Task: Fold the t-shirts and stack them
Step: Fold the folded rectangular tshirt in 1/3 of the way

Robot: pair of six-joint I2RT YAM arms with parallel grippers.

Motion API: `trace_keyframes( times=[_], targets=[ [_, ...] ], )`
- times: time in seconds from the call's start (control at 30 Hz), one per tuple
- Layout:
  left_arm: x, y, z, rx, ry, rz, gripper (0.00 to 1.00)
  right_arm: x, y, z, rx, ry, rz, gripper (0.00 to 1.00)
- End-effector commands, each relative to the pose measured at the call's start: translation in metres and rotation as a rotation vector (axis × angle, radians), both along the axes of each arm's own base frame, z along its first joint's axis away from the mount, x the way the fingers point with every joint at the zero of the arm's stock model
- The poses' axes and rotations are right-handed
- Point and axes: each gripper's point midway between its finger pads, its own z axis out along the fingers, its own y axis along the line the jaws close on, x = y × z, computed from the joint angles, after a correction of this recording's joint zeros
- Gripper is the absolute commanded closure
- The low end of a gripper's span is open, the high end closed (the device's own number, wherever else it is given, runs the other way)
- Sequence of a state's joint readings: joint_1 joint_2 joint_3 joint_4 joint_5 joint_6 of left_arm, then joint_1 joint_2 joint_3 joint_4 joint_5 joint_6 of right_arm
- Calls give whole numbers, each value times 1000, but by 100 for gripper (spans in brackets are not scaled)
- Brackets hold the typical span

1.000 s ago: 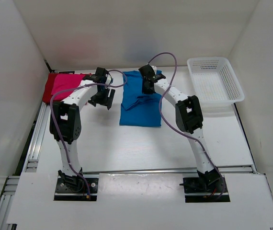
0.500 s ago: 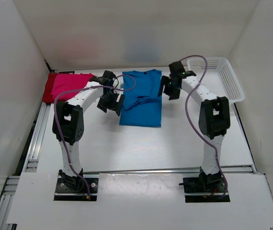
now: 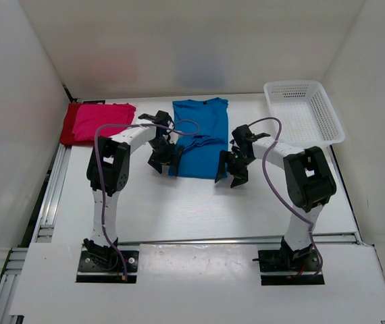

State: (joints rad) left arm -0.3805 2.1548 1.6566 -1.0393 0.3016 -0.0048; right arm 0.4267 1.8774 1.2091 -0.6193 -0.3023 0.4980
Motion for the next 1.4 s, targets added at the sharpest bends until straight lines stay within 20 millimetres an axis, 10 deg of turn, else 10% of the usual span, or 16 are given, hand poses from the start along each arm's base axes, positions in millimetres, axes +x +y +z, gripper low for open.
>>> trace_keyframes(
  times=[0.0,0.13,0.27,0.43,0.57,0.67,0.87,1.0,1.17,1.3,1.37],
  targets=[
    [-4,-18,-4,-45,16,-34,17,-5,9,-5,41,-3,-10,25],
    [2,-25,-9,-46,14,-44,53,11,6,-5,23,-48,-55,26],
    [-2,-26,-12,-58,40,-45,64,33,3,-12,44,-53,-124,26],
    [2,-24,-11,-39,23,-43,89,51,4,-14,74,-63,-173,59],
    [5,-23,-3,-38,-3,-43,89,54,3,-17,88,-53,-203,94],
    [4,-21,8,-41,-33,-42,89,52,2,-9,111,-63,-193,100],
    [-33,9,27,113,-101,-71,89,2,-15,7,109,-53,-112,100],
    [-107,13,41,161,-3,-182,89,-53,-29,14,91,0,-39,100],
    [-181,41,49,315,66,-334,37,-115,-41,20,74,66,13,100],
    [-182,52,70,429,-126,-440,32,-154,-44,25,64,63,36,98],
    [-157,26,89,394,-307,-447,30,-168,-48,21,64,76,23,97]
  ],
)
